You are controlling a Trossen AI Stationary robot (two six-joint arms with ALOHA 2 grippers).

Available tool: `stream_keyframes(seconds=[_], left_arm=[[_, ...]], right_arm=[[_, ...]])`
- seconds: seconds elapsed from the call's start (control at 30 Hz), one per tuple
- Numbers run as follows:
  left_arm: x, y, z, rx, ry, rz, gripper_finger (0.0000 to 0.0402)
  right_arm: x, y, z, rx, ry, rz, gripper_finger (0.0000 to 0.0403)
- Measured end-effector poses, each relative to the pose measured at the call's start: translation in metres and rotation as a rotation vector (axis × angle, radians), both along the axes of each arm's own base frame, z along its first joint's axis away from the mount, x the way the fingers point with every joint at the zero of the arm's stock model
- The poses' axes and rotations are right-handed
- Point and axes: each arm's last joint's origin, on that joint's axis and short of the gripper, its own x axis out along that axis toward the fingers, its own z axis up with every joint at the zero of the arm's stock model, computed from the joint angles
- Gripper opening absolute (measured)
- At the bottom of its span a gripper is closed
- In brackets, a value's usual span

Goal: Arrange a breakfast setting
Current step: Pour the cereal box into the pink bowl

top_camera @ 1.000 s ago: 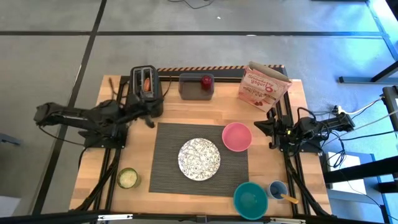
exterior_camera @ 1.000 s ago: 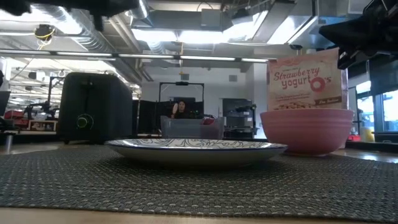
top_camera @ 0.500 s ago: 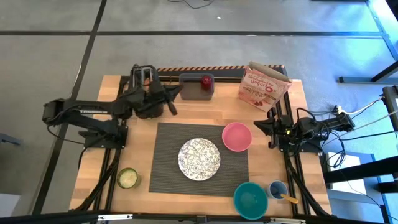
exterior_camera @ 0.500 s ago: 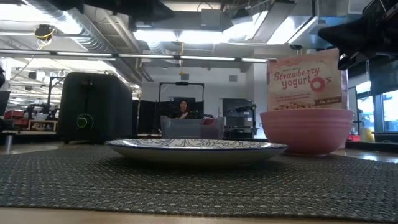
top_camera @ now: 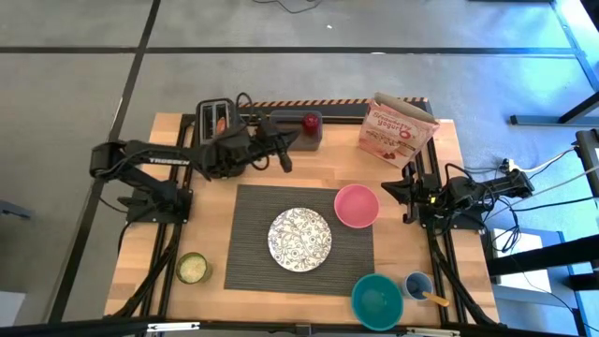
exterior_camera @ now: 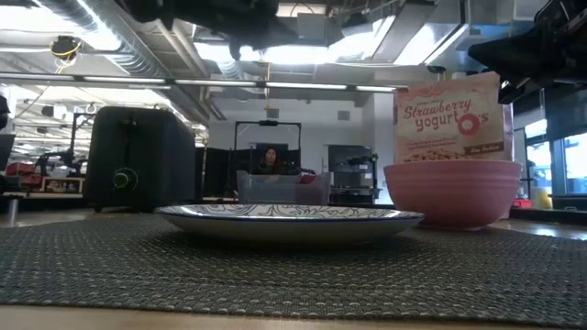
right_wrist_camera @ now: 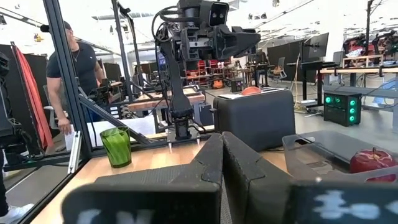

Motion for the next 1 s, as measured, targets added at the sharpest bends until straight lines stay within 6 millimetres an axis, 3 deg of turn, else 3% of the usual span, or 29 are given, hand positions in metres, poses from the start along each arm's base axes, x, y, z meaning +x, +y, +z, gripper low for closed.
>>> stream_keyframes(seconds=[0.47,0.57,1.0], left_arm=[[0.012,0.003,0.001,0.012,-0.100,0.001,0.0011],[0.019,0.009,-0.006,0.019,-0.130,-0.045,0.0011],[0.105,0.064,-0.019,0.024,-0.143,-0.084,0.0011]], right_arm=[[0.000,0.000,-0.002,-0.006,0.017,-0.003,0.0000],[0.000,0.000,-0.002,-0.003,0.018,-0.021,0.0000],[0.000,-0.002,-0.002,0.006,0.024,-0.070,0.0000]])
